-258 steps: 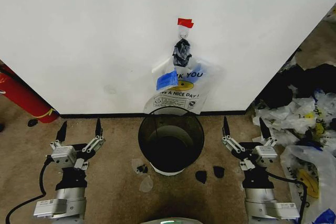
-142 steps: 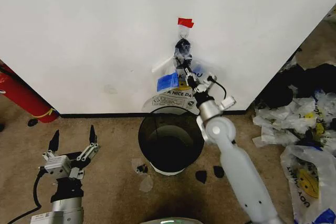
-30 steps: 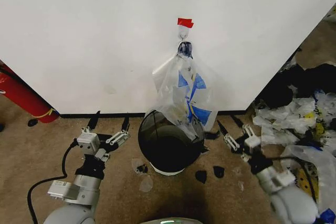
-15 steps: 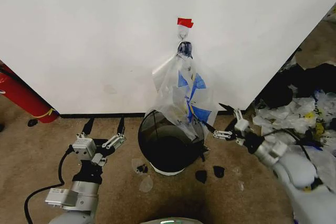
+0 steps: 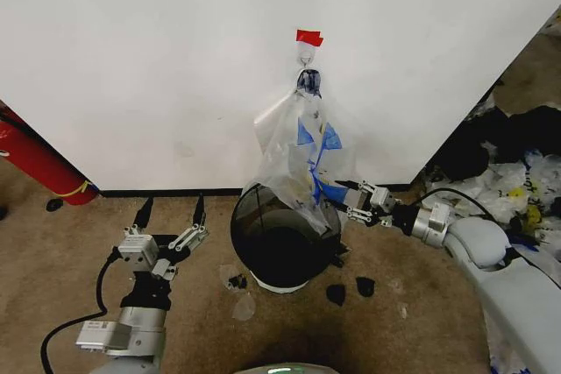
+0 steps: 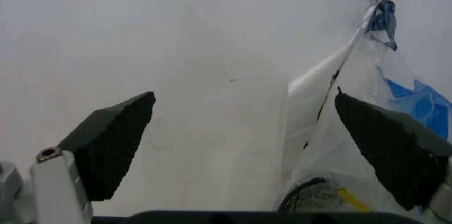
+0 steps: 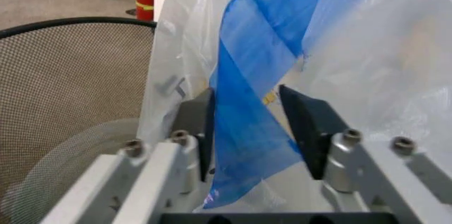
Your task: Pick up the garbage bag from the wall and place it over the trash bin.
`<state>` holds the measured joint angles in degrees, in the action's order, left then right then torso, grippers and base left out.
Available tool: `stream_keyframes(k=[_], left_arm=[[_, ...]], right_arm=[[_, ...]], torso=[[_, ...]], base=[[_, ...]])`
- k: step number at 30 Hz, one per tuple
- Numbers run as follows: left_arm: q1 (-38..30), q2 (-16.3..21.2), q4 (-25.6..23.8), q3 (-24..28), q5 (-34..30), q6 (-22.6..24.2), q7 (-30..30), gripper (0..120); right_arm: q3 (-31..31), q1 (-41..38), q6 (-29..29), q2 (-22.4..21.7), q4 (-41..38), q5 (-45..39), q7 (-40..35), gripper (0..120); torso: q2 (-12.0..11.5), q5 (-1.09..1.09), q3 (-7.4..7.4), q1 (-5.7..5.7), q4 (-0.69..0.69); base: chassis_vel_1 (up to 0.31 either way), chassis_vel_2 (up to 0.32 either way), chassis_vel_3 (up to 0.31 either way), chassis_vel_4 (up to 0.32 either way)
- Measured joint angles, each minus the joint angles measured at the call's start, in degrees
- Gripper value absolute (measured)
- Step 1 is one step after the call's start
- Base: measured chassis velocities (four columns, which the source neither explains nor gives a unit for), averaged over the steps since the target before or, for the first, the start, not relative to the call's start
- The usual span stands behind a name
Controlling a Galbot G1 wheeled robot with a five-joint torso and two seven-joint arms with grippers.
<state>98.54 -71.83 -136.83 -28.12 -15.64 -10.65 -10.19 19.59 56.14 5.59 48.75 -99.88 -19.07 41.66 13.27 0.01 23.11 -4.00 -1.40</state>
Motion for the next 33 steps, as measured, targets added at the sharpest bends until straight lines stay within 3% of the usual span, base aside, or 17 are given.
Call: stream_keyframes(k=[2,9,15,22,26,31,33], left_arm=[[-0.29,0.37,0.01,-0.03,-0.13,0.02,-0.06,100],[-0.25,0.5,-0.01,-0.05,-0.19,0.07,-0.22,100],[-0.3,0.57,-0.09,-0.05,-0.29,0.12,-0.29,100],[-1.09,1.71,-1.25,0.26,-4.33,1.28,-0.63,100],[-3.11,4.37,-3.08,1.22,-11.4,3.91,-1.23,100],[-4.96,8.4,-5.43,2.36,-19.82,6.39,-1.25,100],[-7.15,13.29,-6.41,2.75,-30.22,9.19,-0.28,100]], right_arm=[[-0.08,0.02,0.01,0.04,0.16,0.24,-0.47,22],[-0.36,-0.44,-0.09,-0.16,0.12,0.33,-0.78,0],[0.57,0.56,0.17,-0.21,-0.42,-1.09,-1.78,0],[7.05,7.1,2.84,4.04,-4.41,-14.05,-8.91,0],[11.24,12.99,4.41,8.25,-7.68,-22.96,-11.39,0],[12.96,16.03,5.13,11.01,-9.0,-24.93,-11.9,0],[13.7,17.78,5.38,12.95,-9.79,-24.6,-12.01,0]], torso=[[0.0,-0.03,0.0,0.0,0.0],[0.0,-0.02,0.0,0.0,0.0],[0.01,-0.02,0.0,0.0,0.0],[0.01,-0.02,0.0,0.0,0.0],[0.01,-0.01,0.0,0.0,-0.02],[0.01,-0.03,0.0,0.0,-0.01],[0.02,-0.02,0.0,0.0,-0.02]], base=[[0.0,0.0,0.0,0.0],[0.0,0.0,0.0,0.0],[0.0,0.0,0.0,0.0],[0.0,0.0,0.0,0.0],[0.0,0.0,0.0,0.0],[0.0,0.0,0.0,0.0],[0.0,0.0,0.0,0.0]])
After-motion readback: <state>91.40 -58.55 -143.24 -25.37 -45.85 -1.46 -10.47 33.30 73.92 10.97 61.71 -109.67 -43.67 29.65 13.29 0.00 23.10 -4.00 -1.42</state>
